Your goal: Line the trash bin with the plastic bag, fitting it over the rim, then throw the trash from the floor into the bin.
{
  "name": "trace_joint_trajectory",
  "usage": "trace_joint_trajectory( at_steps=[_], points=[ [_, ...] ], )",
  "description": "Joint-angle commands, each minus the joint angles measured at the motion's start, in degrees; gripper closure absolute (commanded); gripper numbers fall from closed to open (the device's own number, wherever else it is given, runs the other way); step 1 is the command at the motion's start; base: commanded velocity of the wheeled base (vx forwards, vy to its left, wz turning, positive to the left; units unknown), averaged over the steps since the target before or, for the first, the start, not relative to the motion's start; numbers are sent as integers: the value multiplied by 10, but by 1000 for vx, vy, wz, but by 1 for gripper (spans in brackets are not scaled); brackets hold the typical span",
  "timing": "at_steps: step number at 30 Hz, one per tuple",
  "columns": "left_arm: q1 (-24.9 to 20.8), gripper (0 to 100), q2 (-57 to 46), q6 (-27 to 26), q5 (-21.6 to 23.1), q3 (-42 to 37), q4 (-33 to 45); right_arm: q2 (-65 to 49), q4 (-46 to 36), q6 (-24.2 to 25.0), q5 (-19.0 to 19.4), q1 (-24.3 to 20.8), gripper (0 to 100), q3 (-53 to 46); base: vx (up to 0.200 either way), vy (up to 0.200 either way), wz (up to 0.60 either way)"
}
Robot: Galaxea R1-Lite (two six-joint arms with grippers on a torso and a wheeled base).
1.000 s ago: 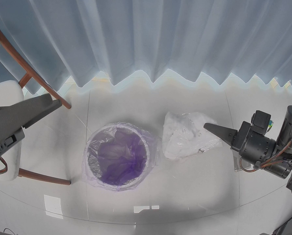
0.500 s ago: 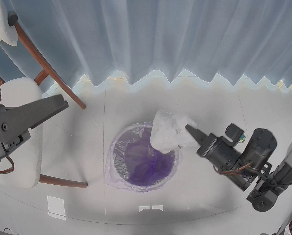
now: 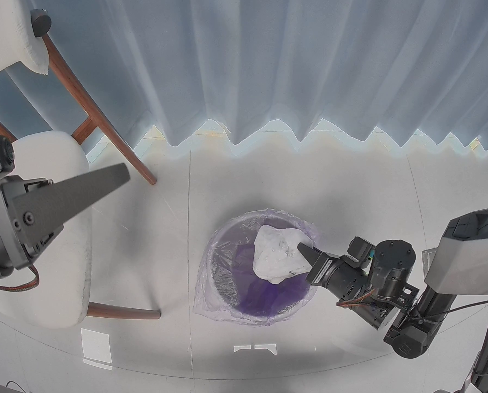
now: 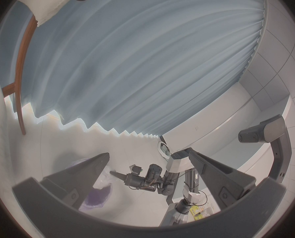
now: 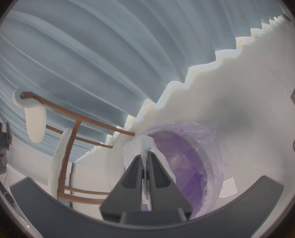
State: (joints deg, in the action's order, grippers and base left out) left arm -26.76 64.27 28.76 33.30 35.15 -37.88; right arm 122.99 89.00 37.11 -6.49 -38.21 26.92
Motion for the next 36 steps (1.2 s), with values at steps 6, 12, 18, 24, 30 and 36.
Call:
trace_joint_trajectory(
  at_steps=[6,12,18,24,30,36],
  points=[
    [-11,0,3,-3,-1,-5,-1,43,10,11,-16,10,100,23,0,0,0],
    [-11,0,3,-3,0,-7,0,56,10,12,-17,6,100,27,0,0,0],
    [-11,0,3,-3,0,-7,0,59,10,12,-21,1,100,29,0,0,0],
    [-11,0,3,-3,0,-8,0,58,10,12,-22,-1,100,34,0,0,0],
    [-12,0,4,-3,0,-10,0,59,10,18,-31,-4,0,39,0,0,0],
    [-13,0,7,-3,0,-11,0,59,10,23,-37,-11,0,39,0,0,0]
  ],
)
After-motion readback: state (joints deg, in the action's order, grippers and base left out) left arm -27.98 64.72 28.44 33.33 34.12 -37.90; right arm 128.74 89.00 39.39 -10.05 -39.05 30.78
